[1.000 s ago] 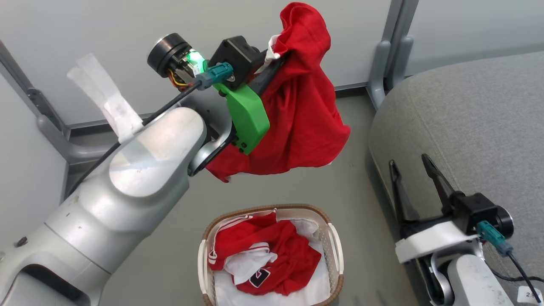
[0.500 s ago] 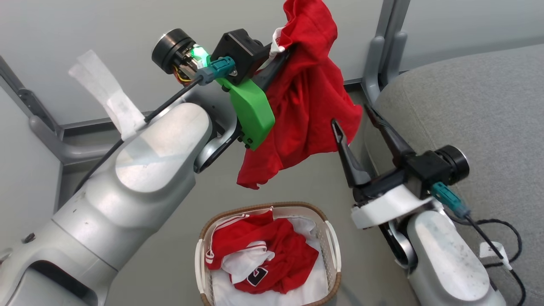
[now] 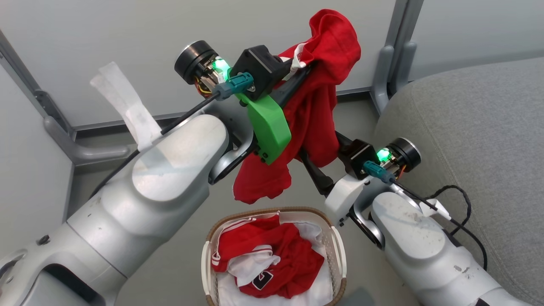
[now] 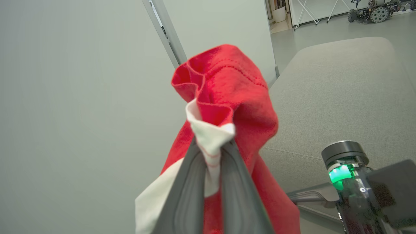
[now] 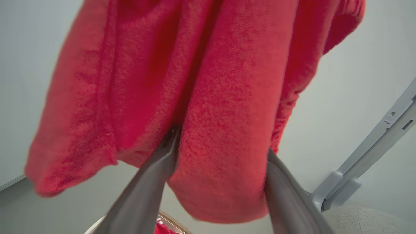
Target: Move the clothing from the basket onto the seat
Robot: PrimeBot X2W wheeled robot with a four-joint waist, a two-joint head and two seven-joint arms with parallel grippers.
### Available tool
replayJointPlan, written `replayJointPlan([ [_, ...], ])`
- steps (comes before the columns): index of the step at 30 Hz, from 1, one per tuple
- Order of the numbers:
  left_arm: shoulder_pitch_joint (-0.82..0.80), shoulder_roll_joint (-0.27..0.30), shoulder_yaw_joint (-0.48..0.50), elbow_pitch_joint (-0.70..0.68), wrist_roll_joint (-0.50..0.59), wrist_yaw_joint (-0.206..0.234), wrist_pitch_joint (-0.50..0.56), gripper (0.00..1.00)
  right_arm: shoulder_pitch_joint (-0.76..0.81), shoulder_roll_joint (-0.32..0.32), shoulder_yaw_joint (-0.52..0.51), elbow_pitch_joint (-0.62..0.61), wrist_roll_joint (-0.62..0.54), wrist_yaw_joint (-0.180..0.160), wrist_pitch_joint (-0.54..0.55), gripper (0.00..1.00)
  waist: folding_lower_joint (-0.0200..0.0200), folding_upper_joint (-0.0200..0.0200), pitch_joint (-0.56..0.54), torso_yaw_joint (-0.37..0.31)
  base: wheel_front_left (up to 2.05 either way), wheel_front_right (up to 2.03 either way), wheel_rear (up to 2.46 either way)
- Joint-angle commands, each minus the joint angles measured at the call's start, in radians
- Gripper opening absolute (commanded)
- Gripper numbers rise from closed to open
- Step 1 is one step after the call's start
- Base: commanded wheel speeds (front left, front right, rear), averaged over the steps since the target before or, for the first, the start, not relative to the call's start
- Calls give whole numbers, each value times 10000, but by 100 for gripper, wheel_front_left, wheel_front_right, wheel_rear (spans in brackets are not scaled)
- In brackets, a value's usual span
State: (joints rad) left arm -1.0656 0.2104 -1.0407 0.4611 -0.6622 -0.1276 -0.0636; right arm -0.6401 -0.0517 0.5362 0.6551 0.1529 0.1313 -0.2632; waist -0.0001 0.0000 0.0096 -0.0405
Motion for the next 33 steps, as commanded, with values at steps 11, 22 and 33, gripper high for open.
replayJointPlan([
  [11, 473, 198, -119, -135, -565, 16, -175, 0, -1129, -13, 869, 855, 1128, -10, -24, 0, 1, 0, -79, 84, 0, 0, 0],
  [22, 1403, 851, 437, 211, -1253, 357, -663, 100, -981, -191, 374, 708, 1066, -10, -24, 0, 1, 0, -70, -20, 0, 0, 0],
  [33, 2367, 1478, 817, 690, -1742, 448, -1272, 100, -719, -484, -553, 522, 786, -10, -24, 0, 1, 0, 57, -50, 0, 0, 0],
])
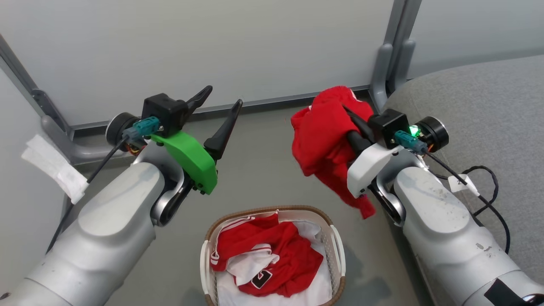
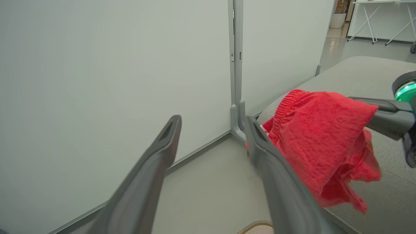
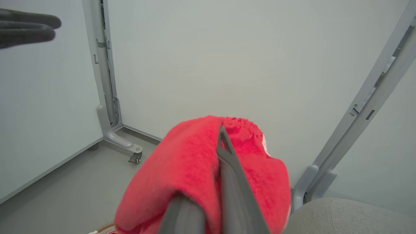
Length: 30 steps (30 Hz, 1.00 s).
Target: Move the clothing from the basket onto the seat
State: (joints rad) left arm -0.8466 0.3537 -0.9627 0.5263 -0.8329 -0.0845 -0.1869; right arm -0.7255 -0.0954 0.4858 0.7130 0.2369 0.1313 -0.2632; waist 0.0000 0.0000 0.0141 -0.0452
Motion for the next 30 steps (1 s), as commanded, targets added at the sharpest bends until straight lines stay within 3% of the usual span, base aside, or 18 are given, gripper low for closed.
replayJointPlan([
  [1, 281, 35, 18, 42, -69, -11, -100, 100, 181, -60, -142, -62, -98, -10, -24, 0, 0, 0, 26, -7, 0, 0, 0],
  [14, 2089, -556, -227, -360, -157, -43, -713, 100, 988, -340, -1918, -525, -736, -10, -24, 0, 0, 0, 259, -304, 0, 0, 0],
  [30, 3254, -1361, 49, -691, 1002, -166, -787, 100, 2364, -451, -3374, -1678, -1286, -10, -24, 0, 0, 0, 573, -910, 0, 0, 0],
])
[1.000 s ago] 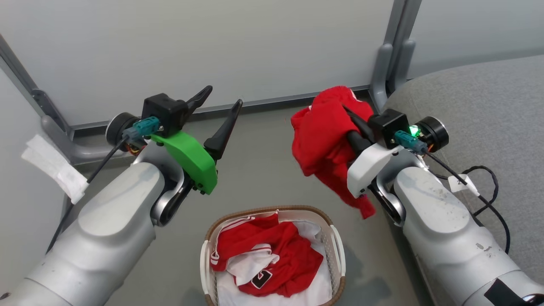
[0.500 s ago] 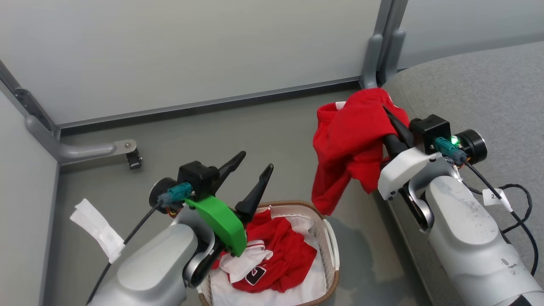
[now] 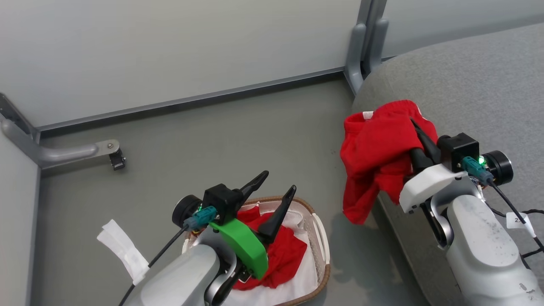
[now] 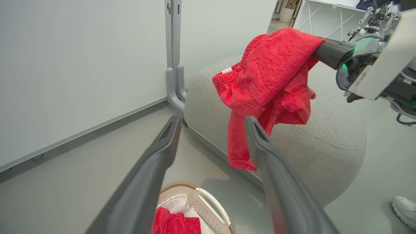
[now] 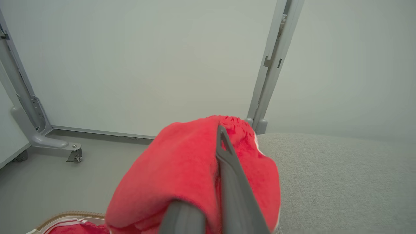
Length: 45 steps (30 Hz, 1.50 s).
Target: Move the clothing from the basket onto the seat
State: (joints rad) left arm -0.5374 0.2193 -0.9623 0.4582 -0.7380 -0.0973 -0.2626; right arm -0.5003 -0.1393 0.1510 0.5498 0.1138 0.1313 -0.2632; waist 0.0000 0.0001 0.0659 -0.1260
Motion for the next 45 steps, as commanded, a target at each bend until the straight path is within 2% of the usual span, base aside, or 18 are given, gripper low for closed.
replayJointPlan([
  [1, 173, -59, 35, -30, 116, -71, -29, 100, 160, 0, -83, -103, -88, -10, -24, 0, 0, -1, 72, -170, 0, 0, 0],
  [8, 83, -231, -96, -55, 418, -160, -16, 100, 236, 96, -351, -366, -174, -10, -24, 0, 0, -1, 244, -711, 0, 0, 0],
  [20, -437, -278, -370, -94, 751, -213, 12, 100, 283, 308, -840, -1016, -310, -10, -23, 0, 0, -1, 1158, -2525, 0, 0, 0],
  [26, -691, -270, -517, -104, 837, -221, 97, 100, 384, 405, -1108, -1153, -286, -10, -23, 0, 0, -1, 1662, -2979, 0, 0, 0],
  [35, -1113, -122, -530, -285, 996, -146, 185, 100, -475, 349, -1635, -933, -90, -10, -23, 0, 0, -1, 2578, -2790, 0, 0, 0],
  [39, -1280, -7, -469, -472, 1016, -68, 217, 100, -1630, 70, -1848, -542, 15, -10, 63, 0, 0, -1, 3097, -2461, 0, 0, 0],
  [45, -1691, 95, -118, -925, 986, 156, 174, 100, -3944, -819, -1809, -54, 342, -10, 564, 0, 0, -1, 4064, -1790, 0, 0, 0],
])
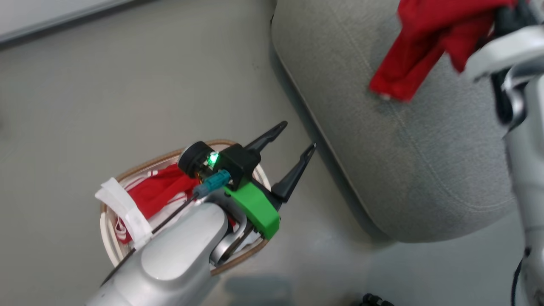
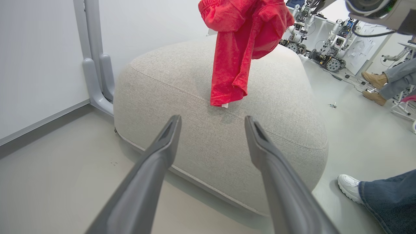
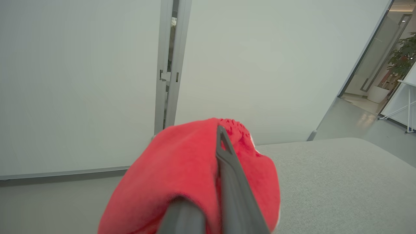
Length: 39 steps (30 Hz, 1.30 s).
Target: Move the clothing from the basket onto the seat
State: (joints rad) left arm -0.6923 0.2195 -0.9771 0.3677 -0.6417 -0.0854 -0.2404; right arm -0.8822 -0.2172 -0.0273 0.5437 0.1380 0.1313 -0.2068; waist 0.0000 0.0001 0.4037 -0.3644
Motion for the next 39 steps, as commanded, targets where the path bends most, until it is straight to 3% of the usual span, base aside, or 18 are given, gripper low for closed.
replayJointPlan([
  [1, -236, 114, 89, -122, 43, 91, -39, 100, -555, -171, -62, 131, 197, -10, 181, 0, 0, -1, 884, 724, 0, 0, 0],
  [9, -1147, 329, 346, -947, 499, 467, 76, 100, -3473, -1991, -372, 1590, 146, -12, 1166, 0, 0, -1, 2218, 1860, 0, 0, 0],
  [15, -1624, 203, 132, -1318, 837, 515, 246, 100, -4207, -3010, -1404, 2750, -584, -12, 1347, 0, 0, -1, 2984, 2628, 0, 0, 0],
  [21, -1666, 146, -45, -1479, 987, 616, 336, 100, -3801, -2974, -2303, 3942, -1225, -12, 1065, 0, 0, -1, 3495, 2837, 0, 0, 0],
  [28, -1675, 298, -86, -1450, 979, 646, 394, 100, -3472, -2499, -2090, 5042, -1502, -12, 723, 0, 0, -1, 3594, 2507, 0, 0, 0],
  [29, -1691, 313, -78, -1454, 969, 653, 394, 100, -3462, -2468, -2025, 5115, -1516, -12, 641, 4, 0, -1, 3575, 2458, 0, 0, 0],
  [31, -1691, 348, -56, -1430, 927, 668, 398, 100, -3452, -2377, -1912, 5266, -1417, -12, 420, 39, 0, -1, 3502, 2328, 0, 0, 0],
  [32, -1673, 369, -46, -1411, 900, 681, 396, 100, -3407, -2314, -1832, 5326, -1381, -12, 288, 64, 0, -1, 3440, 2256, 0, 0, 0],
  [33, -1655, 376, -40, -1407, 880, 685, 391, 100, -3355, -2276, -1763, 5384, -1359, -12, 199, 100, 0, -1, 3389, 2207, 0, 0, 0],
  [39, -1483, 357, 42, -1258, 736, 755, 251, 100, -3051, -2103, -1135, 5469, -1052, -12, -282, 100, 0, -1, 2877, 2018, 0, 0, 0],
])
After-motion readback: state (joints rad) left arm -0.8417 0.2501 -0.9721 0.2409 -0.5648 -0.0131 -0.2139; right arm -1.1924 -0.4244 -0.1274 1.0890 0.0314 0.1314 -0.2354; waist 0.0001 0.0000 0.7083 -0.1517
